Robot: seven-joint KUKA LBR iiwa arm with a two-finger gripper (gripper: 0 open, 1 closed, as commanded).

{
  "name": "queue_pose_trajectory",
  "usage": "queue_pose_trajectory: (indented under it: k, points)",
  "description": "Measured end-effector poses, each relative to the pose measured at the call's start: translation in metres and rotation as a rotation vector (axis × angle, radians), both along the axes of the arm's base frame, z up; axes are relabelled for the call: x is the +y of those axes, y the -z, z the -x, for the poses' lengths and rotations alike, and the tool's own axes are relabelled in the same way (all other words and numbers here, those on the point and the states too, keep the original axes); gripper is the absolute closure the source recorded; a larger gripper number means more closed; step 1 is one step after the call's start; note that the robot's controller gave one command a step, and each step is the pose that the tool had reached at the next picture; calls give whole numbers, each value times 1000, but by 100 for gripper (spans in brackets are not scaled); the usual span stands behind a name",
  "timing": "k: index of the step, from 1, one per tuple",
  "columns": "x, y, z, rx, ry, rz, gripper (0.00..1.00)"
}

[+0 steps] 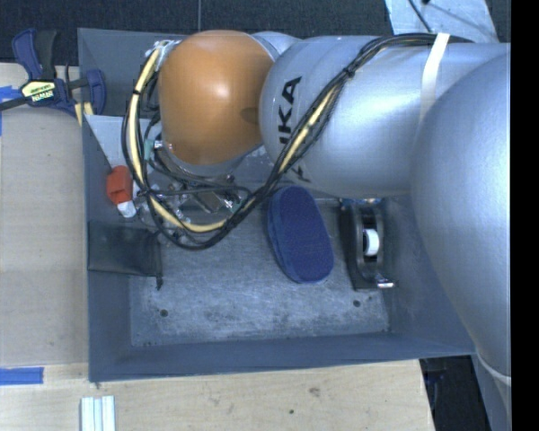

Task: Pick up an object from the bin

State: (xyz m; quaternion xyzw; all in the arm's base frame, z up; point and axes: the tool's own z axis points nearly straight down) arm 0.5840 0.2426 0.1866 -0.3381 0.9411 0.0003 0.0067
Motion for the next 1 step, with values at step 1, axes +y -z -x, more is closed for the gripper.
queue_pose_trajectory:
  k: [1]
  points:
    - [-8, -88, -11, 1, -240, 4, 100]
